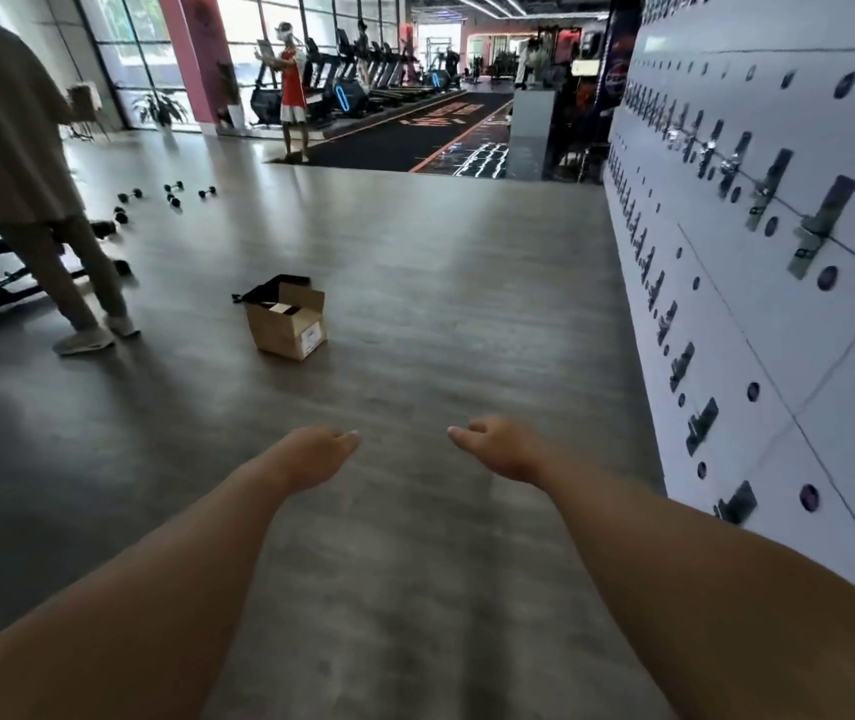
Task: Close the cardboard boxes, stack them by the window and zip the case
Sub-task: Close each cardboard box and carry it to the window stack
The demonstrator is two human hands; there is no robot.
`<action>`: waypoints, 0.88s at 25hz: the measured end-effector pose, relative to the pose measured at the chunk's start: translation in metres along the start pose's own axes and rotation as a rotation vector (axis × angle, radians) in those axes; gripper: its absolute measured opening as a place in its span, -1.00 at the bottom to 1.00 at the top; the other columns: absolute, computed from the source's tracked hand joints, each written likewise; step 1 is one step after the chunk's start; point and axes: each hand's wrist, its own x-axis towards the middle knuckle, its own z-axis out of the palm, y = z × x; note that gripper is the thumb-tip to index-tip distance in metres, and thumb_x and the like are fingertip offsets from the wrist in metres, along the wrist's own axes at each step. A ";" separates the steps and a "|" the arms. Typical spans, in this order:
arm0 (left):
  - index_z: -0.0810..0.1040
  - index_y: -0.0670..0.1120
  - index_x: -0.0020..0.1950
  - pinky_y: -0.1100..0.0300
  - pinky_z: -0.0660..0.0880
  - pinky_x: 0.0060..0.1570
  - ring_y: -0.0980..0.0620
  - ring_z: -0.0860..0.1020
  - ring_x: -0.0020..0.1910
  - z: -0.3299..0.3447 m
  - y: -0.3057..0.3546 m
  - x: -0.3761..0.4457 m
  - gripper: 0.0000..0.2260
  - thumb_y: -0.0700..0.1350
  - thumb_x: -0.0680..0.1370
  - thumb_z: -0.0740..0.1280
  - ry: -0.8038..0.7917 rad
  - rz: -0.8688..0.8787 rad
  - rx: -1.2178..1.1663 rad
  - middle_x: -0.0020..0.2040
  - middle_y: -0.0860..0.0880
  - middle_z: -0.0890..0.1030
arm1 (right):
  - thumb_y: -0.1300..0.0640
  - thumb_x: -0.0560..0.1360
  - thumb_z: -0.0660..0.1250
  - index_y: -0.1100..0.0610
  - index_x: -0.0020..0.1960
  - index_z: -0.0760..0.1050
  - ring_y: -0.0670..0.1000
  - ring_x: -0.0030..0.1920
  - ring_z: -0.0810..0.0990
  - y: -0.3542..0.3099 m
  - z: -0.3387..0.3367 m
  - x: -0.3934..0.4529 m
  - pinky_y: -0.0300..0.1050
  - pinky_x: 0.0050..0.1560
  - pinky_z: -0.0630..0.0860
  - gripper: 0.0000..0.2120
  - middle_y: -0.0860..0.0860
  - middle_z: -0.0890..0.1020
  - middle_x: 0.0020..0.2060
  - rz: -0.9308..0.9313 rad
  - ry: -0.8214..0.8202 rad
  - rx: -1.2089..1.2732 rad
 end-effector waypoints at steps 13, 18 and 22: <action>0.56 -0.08 0.04 0.06 0.38 0.02 -0.12 0.53 0.10 -0.124 -0.025 0.383 -0.58 0.22 0.61 0.11 0.062 -0.202 -0.060 0.14 -0.14 0.58 | -0.29 0.60 0.19 0.19 0.55 0.31 0.11 0.50 0.34 -0.052 -0.147 0.407 -0.11 0.40 0.27 -0.29 0.10 0.36 0.53 -0.148 -0.032 -0.044; 0.56 -0.14 0.26 0.09 0.42 0.09 -0.15 0.53 0.22 -0.182 -0.045 0.524 -0.58 0.14 0.66 0.13 0.058 -0.247 -0.114 0.25 -0.17 0.56 | -0.33 0.59 0.18 0.15 0.54 0.33 0.08 0.49 0.37 -0.088 -0.184 0.559 -0.13 0.40 0.27 -0.28 0.07 0.39 0.51 -0.156 -0.061 -0.091; 0.55 -0.15 0.30 0.12 0.40 0.03 -0.18 0.55 0.19 -0.219 -0.054 0.635 -0.58 0.12 0.66 0.15 0.079 -0.265 -0.189 0.22 -0.20 0.58 | -0.34 0.58 0.19 0.16 0.54 0.33 0.08 0.50 0.36 -0.100 -0.212 0.685 -0.08 0.46 0.28 -0.26 0.08 0.38 0.52 -0.151 -0.093 -0.058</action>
